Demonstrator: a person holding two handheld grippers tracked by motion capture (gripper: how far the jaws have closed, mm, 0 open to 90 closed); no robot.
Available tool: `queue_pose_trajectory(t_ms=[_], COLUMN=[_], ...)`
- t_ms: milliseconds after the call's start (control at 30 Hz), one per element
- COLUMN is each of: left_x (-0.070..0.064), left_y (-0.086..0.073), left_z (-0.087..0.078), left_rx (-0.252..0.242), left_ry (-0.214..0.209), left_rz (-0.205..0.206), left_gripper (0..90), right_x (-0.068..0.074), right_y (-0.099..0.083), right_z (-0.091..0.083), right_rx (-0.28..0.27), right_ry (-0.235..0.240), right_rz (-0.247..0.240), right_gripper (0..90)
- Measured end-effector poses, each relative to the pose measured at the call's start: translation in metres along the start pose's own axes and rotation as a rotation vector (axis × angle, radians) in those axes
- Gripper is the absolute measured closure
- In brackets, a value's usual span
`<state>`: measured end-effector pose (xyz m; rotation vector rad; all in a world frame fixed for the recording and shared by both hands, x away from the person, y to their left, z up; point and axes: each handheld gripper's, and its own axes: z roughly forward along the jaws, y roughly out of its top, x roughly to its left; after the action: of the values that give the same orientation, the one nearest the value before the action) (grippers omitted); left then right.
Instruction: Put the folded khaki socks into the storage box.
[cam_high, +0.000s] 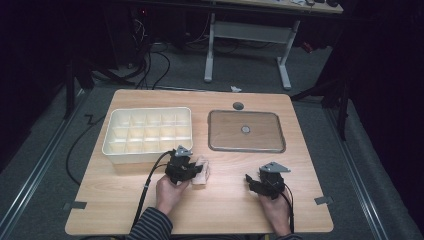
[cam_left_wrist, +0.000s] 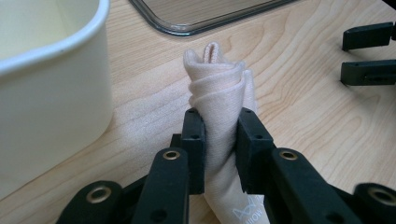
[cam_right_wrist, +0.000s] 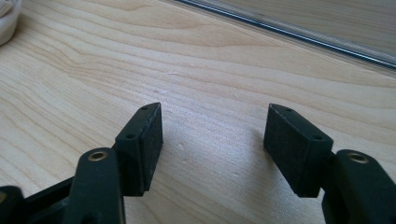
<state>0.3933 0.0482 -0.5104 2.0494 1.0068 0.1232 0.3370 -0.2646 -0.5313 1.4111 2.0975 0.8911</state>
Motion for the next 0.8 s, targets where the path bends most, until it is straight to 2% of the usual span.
queue_pose_trajectory(t_ms=[300, 633, 800], left_x=[0.002, 0.007, 0.011], left_y=[0.000, -0.001, 0.000], left_z=[-0.010, -0.021, -0.032], left_rx=[-0.014, -0.024, -0.044], left_ry=[-0.005, -0.026, -0.017], left_rz=[0.013, -0.009, -0.018], left_gripper=[75.8, 75.8, 75.7], right_x=[0.000, 0.000, 0.000], right_y=[0.000, 0.000, 0.000], right_z=[0.000, 0.001, 0.001], right_rx=[0.000, 0.000, 0.000], right_ry=[0.002, 0.002, 0.002], right_rz=[-0.003, -0.003, -0.003], right_gripper=[36.7, 36.7, 36.6])
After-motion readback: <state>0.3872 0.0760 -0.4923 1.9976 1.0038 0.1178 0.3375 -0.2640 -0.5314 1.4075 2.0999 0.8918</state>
